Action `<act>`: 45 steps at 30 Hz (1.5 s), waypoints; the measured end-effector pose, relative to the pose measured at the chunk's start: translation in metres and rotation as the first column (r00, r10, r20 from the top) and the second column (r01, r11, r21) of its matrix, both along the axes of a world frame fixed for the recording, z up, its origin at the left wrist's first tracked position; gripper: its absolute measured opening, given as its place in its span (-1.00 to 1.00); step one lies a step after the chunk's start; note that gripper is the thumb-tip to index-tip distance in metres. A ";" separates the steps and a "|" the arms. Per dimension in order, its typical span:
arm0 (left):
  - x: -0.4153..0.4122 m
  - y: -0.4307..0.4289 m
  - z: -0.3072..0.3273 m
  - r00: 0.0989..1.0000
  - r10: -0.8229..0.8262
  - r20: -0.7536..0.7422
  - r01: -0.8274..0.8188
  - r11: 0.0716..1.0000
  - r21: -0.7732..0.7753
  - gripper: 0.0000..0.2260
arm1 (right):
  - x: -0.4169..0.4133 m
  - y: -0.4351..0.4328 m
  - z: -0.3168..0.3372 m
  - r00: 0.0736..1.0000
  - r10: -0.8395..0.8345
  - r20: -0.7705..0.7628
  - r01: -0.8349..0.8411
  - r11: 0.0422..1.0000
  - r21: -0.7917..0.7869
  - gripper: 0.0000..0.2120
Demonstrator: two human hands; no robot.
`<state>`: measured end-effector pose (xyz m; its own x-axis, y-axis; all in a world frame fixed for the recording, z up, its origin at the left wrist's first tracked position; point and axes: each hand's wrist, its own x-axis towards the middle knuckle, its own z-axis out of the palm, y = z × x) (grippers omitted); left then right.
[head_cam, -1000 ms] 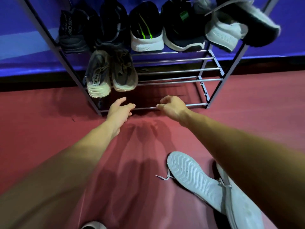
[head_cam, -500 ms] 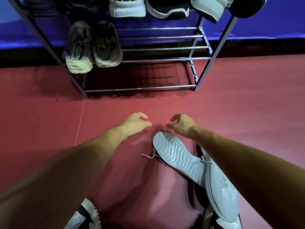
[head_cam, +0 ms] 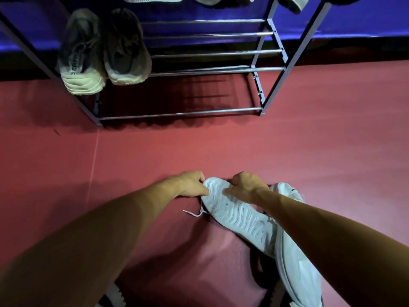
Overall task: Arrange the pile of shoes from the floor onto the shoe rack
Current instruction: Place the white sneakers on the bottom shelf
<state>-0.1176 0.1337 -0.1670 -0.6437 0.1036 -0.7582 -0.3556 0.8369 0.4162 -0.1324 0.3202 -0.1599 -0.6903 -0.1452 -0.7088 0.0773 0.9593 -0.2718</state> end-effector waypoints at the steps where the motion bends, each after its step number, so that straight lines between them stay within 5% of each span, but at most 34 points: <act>1: -0.001 0.003 -0.001 1.000 -0.012 0.015 0.012 1.000 0.004 -0.68 | -0.002 0.001 0.001 1.000 0.006 0.011 -0.006 1.000 -0.014 -0.72; 12: -0.008 -0.018 0.017 0.965 0.242 -0.103 -0.214 0.951 0.224 -0.66 | -0.032 -0.005 0.027 0.992 0.061 -0.108 -0.067 0.996 -0.052 -0.67; 18: 0.002 -0.027 0.038 0.919 0.360 -0.162 -0.293 0.896 0.333 -0.23 | -0.040 -0.022 0.051 0.969 -0.087 -0.231 0.029 0.970 -0.243 -0.69; 23: -0.004 -0.041 0.060 0.831 0.475 -0.289 -0.293 0.816 0.498 -0.12 | -0.047 -0.042 0.079 0.935 -0.195 -0.297 0.064 0.915 -0.398 -0.68; 26: -0.009 -0.054 0.070 0.780 0.550 -0.299 -0.367 0.789 0.493 -0.20 | -0.057 -0.056 0.099 0.906 -0.308 -0.290 0.115 0.838 -0.533 -0.69; 31: -0.013 -0.075 0.089 0.750 0.590 -0.300 -0.437 0.782 0.444 -0.64 | -0.078 -0.080 0.126 0.815 -0.535 -0.223 0.240 0.662 -0.710 -0.73; 38: -0.028 -0.096 0.106 0.673 0.652 -0.349 -0.388 0.713 0.585 -0.75 | -0.106 -0.106 0.144 0.751 -0.646 -0.137 0.296 0.515 -0.805 -0.73; 42: -0.042 -0.105 0.117 0.635 0.677 -0.373 -0.369 0.690 0.623 -0.83 | -0.113 -0.111 0.150 0.802 -0.566 -0.192 0.156 0.509 -0.846 -0.81; 45: -0.053 -0.106 0.123 0.581 0.714 -0.389 -0.390 0.665 0.637 -0.81 | -0.110 -0.109 0.149 0.825 -0.479 -0.300 0.077 0.621 -0.780 -0.71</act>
